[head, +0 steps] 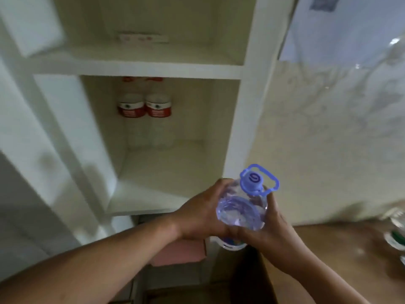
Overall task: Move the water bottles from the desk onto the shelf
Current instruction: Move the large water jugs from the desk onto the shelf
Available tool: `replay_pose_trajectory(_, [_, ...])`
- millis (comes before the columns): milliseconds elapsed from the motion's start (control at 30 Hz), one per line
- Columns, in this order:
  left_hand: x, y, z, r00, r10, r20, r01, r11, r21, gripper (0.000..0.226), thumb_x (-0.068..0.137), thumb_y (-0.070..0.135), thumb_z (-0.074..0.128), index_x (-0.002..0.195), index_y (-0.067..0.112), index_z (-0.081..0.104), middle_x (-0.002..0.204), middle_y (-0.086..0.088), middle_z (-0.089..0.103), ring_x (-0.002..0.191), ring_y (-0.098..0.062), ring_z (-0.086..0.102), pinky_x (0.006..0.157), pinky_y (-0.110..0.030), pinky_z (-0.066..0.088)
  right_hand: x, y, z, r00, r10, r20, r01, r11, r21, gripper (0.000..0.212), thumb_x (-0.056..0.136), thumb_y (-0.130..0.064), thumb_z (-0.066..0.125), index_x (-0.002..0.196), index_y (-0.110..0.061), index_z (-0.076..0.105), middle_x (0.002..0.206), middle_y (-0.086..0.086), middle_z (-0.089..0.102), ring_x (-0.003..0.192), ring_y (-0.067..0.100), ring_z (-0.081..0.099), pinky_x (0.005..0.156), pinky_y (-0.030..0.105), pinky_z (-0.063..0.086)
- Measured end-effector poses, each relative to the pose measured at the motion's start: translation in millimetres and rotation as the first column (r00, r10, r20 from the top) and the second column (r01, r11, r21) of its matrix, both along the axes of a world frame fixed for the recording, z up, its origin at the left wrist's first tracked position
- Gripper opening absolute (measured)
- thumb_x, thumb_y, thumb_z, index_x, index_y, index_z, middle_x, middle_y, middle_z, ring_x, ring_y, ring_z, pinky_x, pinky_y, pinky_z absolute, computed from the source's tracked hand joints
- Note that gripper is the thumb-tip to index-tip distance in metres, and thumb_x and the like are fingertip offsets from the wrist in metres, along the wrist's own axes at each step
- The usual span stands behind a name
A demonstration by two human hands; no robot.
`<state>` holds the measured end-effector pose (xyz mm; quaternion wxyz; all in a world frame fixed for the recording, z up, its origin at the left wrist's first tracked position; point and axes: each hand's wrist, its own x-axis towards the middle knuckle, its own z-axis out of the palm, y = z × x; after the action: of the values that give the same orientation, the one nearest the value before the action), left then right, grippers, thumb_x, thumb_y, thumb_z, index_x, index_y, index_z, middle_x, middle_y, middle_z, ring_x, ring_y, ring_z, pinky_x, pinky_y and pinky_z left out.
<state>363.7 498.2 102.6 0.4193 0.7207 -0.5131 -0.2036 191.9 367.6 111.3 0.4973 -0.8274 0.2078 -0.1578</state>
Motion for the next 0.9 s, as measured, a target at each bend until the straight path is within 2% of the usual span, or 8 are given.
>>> replay_pose_trajectory(133, [29,34,6,0.966,0.251,-0.059,-0.254,0.966,-0.048,0.104,0.06,0.046,0.099,0.145,0.051,0.039,0.135,0.022,0.066,0.12,0.002,0.068,0.103,-0.04,0.058,55,11,-2,0.995,0.077,0.055,-0.073,0.995,-0.074,0.1,0.072,-0.053,0.093,0.153,-0.045,0.035,0.142,-0.022,0.057,0.129,-0.004,0.059,0.104,0.029,0.054])
replay_pose_trajectory(333, [88,36,-14,0.812,0.572,-0.12,-0.582,0.809,-0.079,0.092,0.058,0.049,0.101,0.131,0.045,0.045,0.122,0.012,0.07,0.107,-0.008,0.074,0.097,-0.046,0.061,141,24,-44,0.997,0.073,0.008,-0.072,0.994,-0.087,0.079,0.093,-0.046,0.068,0.161,-0.029,0.031,0.152,-0.007,0.049,0.136,0.014,0.055,0.111,0.038,0.05])
replay_pose_trajectory(433, [122,19,-26,0.761,0.634,-0.138,-0.646,0.761,-0.065,0.089,0.06,0.051,0.099,0.129,0.041,0.044,0.121,0.016,0.067,0.107,-0.005,0.071,0.097,-0.036,0.06,176,26,-62,0.994,0.055,-0.098,-0.062,0.996,-0.071,0.066,0.088,-0.029,0.067,0.149,-0.026,0.041,0.137,-0.003,0.054,0.127,0.02,0.057,0.099,0.032,0.049])
replay_pose_trajectory(533, [157,-8,-34,0.771,0.613,-0.173,-0.629,0.776,-0.049,0.086,0.071,0.035,0.1,0.136,0.024,0.045,0.108,0.018,0.07,0.088,0.018,0.068,0.075,-0.009,0.054,215,18,-75,0.991,-0.045,-0.126,0.041,0.998,-0.04,0.053,0.086,-0.041,0.072,0.13,-0.035,0.044,0.123,-0.004,0.066,0.108,0.021,0.068,0.089,0.038,0.057])
replay_pose_trajectory(633, [189,-36,-35,0.788,0.572,-0.226,-0.592,0.805,-0.025,0.076,0.083,0.02,0.092,0.141,0.012,0.043,0.109,0.009,0.067,0.074,0.014,0.066,0.061,-0.006,0.049,254,3,-81,0.984,-0.157,-0.087,0.162,0.985,0.053,0.047,0.083,-0.047,0.077,0.113,-0.046,0.04,0.115,-0.008,0.068,0.096,0.012,0.07,0.084,0.039,0.06])
replay_pose_trajectory(733, [233,-57,-35,0.854,0.468,-0.228,-0.476,0.879,0.023,0.105,0.068,0.032,0.1,0.153,0.025,0.037,0.124,0.015,0.064,0.104,0.0,0.069,0.087,-0.017,0.058,292,-16,-89,0.965,-0.261,-0.037,0.263,0.961,0.086,0.042,0.084,-0.035,0.083,0.113,-0.034,0.052,0.103,-0.011,0.071,0.088,0.006,0.071,0.073,0.029,0.055])
replay_pose_trajectory(800, [259,-64,-34,0.896,0.404,-0.184,-0.4,0.914,0.064,0.126,0.052,0.049,0.097,0.158,0.03,0.031,0.128,0.026,0.059,0.112,0.004,0.065,0.101,-0.029,0.057,312,-27,-99,0.948,-0.318,0.01,0.317,0.947,0.052,0.045,0.085,-0.035,0.085,0.12,-0.027,0.058,0.104,-0.005,0.072,0.091,0.012,0.072,0.072,0.026,0.051])
replay_pose_trajectory(900, [285,-74,-28,0.933,0.349,-0.09,-0.341,0.936,0.086,0.118,0.065,0.044,0.095,0.162,0.028,0.029,0.135,0.02,0.057,0.121,-0.006,0.063,0.108,-0.039,0.055,338,-39,-107,0.936,-0.352,0.026,0.352,0.936,-0.009,0.049,0.089,-0.034,0.084,0.127,-0.016,0.059,0.104,0.001,0.071,0.097,0.024,0.069,0.069,0.026,0.04])
